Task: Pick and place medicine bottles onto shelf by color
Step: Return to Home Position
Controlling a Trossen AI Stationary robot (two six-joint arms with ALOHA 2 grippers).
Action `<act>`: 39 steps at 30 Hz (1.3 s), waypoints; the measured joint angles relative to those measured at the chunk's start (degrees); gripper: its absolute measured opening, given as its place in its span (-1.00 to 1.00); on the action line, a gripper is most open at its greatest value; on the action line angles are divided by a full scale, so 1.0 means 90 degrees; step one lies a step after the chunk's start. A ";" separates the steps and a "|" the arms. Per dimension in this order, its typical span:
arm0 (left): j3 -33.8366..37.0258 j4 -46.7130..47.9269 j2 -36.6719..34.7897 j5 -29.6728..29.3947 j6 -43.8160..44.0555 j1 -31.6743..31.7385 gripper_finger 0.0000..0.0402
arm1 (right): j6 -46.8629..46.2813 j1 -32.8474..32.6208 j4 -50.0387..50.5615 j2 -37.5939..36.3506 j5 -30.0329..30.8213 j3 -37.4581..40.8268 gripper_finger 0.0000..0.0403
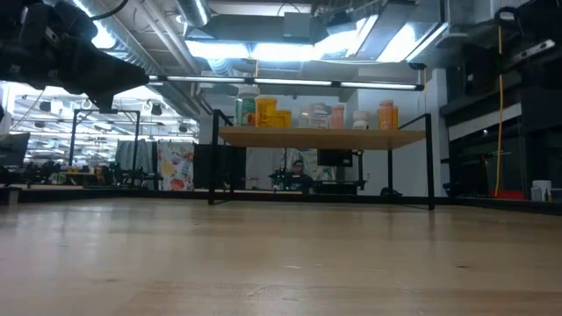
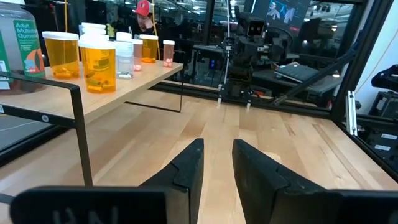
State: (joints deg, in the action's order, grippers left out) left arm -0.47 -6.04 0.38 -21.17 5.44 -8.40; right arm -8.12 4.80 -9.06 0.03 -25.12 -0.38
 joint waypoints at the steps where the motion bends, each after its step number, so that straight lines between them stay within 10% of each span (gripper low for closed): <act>1: 0.0000 0.0000 0.0000 -0.0001 0.0001 0.0001 -0.60 | 0.0168 0.0002 0.0120 0.0000 0.0001 0.0000 0.61; 39: 0.0000 0.0000 0.0000 0.0001 0.0001 0.0000 -0.60 | 0.0607 0.0002 0.0331 0.0049 0.0001 0.0000 0.61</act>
State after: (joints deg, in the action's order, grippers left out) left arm -0.47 -6.04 0.38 -21.17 5.45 -8.40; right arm -2.66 4.82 -6.09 0.47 -25.12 -0.38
